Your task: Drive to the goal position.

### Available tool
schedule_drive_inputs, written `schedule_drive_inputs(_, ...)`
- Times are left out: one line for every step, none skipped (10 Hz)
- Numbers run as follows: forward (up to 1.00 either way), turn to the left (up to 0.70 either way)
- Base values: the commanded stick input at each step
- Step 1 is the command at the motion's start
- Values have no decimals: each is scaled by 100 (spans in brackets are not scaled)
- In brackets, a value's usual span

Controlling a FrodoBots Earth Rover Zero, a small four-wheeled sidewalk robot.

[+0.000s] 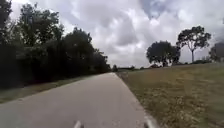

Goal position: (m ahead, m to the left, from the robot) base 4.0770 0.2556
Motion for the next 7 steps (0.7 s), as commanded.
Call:
schedule_drive_inputs(70, 0)
schedule_drive_inputs(70, 0)
schedule_drive_inputs(70, 0)
schedule_drive_inputs(70, 0)
schedule_drive_inputs(70, 0)
schedule_drive_inputs(70, 0)
schedule_drive_inputs(70, 0)
